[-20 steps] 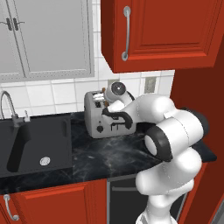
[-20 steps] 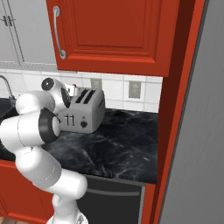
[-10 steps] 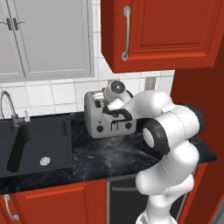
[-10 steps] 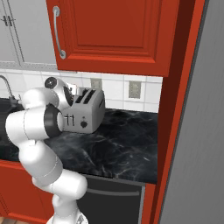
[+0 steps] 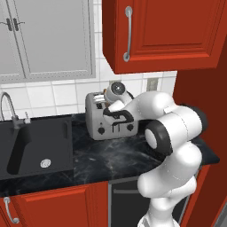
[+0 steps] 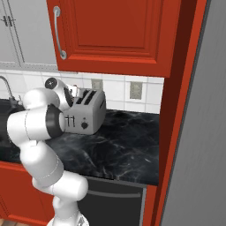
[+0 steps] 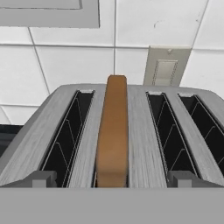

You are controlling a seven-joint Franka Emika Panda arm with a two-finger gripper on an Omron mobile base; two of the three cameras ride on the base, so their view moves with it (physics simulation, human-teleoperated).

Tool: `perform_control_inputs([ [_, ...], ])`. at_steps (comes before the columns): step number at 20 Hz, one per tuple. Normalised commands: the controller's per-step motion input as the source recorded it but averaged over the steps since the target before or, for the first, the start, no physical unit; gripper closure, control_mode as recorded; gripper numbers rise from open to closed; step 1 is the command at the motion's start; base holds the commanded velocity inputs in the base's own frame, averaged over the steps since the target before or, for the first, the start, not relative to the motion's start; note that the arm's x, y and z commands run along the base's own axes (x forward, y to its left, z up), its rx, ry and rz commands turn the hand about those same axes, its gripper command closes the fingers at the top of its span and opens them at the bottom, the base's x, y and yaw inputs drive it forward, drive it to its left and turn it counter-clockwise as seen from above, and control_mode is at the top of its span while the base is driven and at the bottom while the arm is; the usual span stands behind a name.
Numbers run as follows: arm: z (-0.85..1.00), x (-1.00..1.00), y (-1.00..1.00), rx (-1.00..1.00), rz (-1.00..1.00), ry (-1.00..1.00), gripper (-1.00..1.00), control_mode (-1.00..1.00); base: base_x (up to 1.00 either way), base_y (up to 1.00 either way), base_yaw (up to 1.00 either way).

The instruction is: Start the toaster. Once the lever pops up, take the bread to the plate on the dining counter.

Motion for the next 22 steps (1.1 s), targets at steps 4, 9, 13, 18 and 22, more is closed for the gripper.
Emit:
perform_control_inputs([
  [4,0.0,0.03,0.0,0.0,0.0,0.01,-1.0,-1.0,0.0,0.0,0.0],
  [9,0.0,0.02,0.0,0.0,0.0,0.0,-1.0,-1.0,0.0,0.0,0.0],
  [13,0.0,0.01,0.0,0.0,0.0,0.0,-1.0,-1.0,0.0,0.0,0.0],
  [18,0.0,0.08,0.0,0.0,0.0,0.0,-1.0,-1.0,0.0,0.0,0.0],
  [22,0.0,0.04,0.0,0.0,0.0,0.0,-1.0,-1.0,0.0,0.0,0.0],
])
